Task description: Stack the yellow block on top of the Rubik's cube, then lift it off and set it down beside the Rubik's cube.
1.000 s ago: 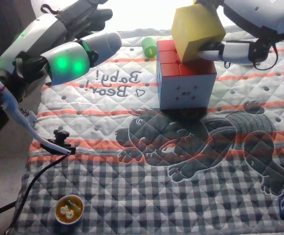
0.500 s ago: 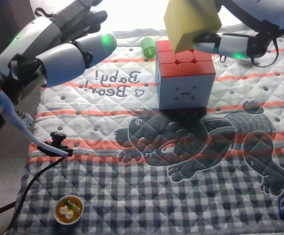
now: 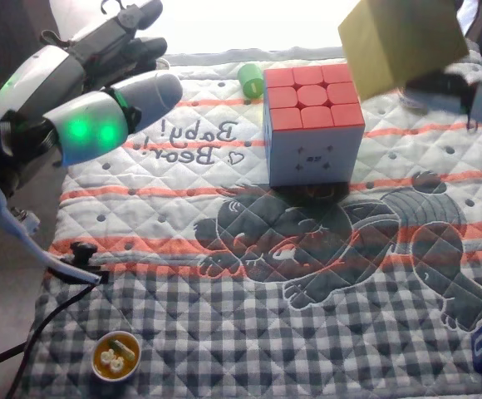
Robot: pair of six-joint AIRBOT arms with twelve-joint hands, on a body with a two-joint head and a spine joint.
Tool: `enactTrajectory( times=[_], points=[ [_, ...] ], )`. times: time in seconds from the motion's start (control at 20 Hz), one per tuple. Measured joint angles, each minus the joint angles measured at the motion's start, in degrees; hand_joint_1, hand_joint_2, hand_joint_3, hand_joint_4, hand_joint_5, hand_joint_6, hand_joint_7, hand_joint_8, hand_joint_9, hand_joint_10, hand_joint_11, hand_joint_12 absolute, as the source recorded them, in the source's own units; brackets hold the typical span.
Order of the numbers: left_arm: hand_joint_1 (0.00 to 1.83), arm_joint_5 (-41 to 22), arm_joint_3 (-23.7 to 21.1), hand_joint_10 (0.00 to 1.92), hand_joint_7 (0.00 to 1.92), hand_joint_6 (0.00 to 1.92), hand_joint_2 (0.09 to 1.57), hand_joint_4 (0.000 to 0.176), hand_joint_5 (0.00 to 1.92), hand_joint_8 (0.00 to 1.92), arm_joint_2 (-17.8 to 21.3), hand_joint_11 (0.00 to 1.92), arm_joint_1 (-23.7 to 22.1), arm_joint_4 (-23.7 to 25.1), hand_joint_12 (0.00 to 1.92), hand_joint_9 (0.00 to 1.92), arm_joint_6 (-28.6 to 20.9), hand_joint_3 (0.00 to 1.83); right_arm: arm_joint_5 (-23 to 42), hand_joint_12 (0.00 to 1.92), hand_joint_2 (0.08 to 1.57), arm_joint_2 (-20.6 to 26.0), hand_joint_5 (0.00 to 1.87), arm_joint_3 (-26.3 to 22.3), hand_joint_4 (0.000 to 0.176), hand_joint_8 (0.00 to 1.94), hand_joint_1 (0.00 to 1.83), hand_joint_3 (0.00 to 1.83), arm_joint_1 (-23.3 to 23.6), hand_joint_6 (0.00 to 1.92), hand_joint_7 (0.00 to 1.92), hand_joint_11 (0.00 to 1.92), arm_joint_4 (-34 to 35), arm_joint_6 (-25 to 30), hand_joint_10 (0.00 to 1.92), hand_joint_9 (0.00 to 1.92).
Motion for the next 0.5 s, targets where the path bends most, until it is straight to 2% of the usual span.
enactTrajectory(
  times=[0.05,0.1,0.15,0.2,0.25,0.3,0.35,0.4,0.45,0.5],
  points=[
    [0.52,0.07,0.00,0.66,0.41,0.01,1.25,0.074,0.19,0.02,0.22,0.00,0.26,-0.37,1.43,0.20,0.00,0.00,0.74,1.91,1.20,0.50,0.80,-0.72,0.000,1.31,1.20,0.00,-0.98,1.25,0.87,0.62,-0.66,0.02,1.56,0.76],
    [0.55,0.35,-0.11,0.60,0.40,0.01,1.25,0.063,0.20,0.01,0.55,0.00,0.39,-0.74,1.43,0.22,-0.02,0.00,1.14,1.92,1.20,1.16,0.81,-1.42,0.000,1.35,1.19,0.00,-2.08,1.23,0.85,0.65,-1.33,0.09,1.64,0.74],
    [0.58,1.11,-0.17,0.59,0.39,0.00,1.25,0.042,0.20,0.01,0.70,0.00,0.63,-1.49,1.44,0.22,0.02,0.00,1.73,1.92,1.20,2.45,0.83,-2.34,0.000,1.44,1.21,0.00,-4.42,1.15,0.84,0.72,-1.55,0.13,1.74,0.75],
    [0.60,1.46,-0.24,0.58,0.38,0.00,1.25,0.055,0.19,0.00,0.70,0.00,0.74,-1.86,1.40,0.21,-0.02,0.00,1.86,1.92,1.18,3.02,0.86,-2.67,0.000,1.83,1.16,0.00,-5.44,1.18,0.91,1.03,-1.40,0.15,1.88,0.94],
    [0.60,1.66,-0.44,0.61,0.38,0.00,1.25,0.071,0.19,0.00,0.72,0.00,0.74,-1.90,1.41,0.19,-0.02,0.00,2.03,1.92,1.19,3.80,0.82,-3.04,0.000,1.59,1.21,0.02,-7.43,1.10,0.85,0.95,-1.22,0.22,1.88,0.88],
    [0.61,1.66,-0.59,0.70,0.38,0.00,1.25,0.072,0.20,0.00,0.72,0.00,0.74,-1.77,1.45,0.15,0.02,0.00,2.01,1.92,1.19,4.35,0.80,-3.19,0.000,1.46,1.21,0.02,-9.64,1.15,0.85,0.83,-0.90,0.94,1.75,0.82],
    [0.60,1.66,-0.70,0.80,0.39,0.00,1.24,0.078,0.21,0.00,0.72,0.00,0.74,-1.55,1.49,0.13,-0.02,0.00,2.01,1.92,1.22,4.48,0.78,-3.10,0.000,1.63,1.21,0.03,-11.67,1.11,0.77,0.99,-0.48,2.93,1.89,0.89],
    [0.59,1.66,-0.70,0.82,0.39,0.01,1.24,0.073,0.21,0.01,0.72,0.00,0.74,-1.09,1.50,0.13,0.00,0.00,1.75,1.92,1.23,4.44,0.76,-2.54,0.000,1.57,1.20,0.03,-14.21,1.21,0.78,0.77,-0.52,4.85,1.79,0.75],
    [0.61,1.68,-0.70,0.82,0.40,0.01,1.24,0.070,0.22,0.01,0.72,0.00,0.74,-1.01,1.49,0.12,-0.02,0.00,0.37,1.92,1.23,4.42,0.71,-2.40,0.000,1.47,1.31,0.03,-16.24,1.32,0.76,0.60,0.00,5.33,1.62,0.69],
    [0.63,1.68,-0.70,0.78,0.40,0.01,1.25,0.065,0.22,0.01,0.72,0.00,0.74,-1.40,1.48,0.13,0.02,0.00,-1.03,1.82,1.21,4.17,0.74,-2.40,0.000,1.40,1.34,0.02,-17.07,1.35,0.79,0.51,0.63,5.42,1.50,0.69]
  ],
)
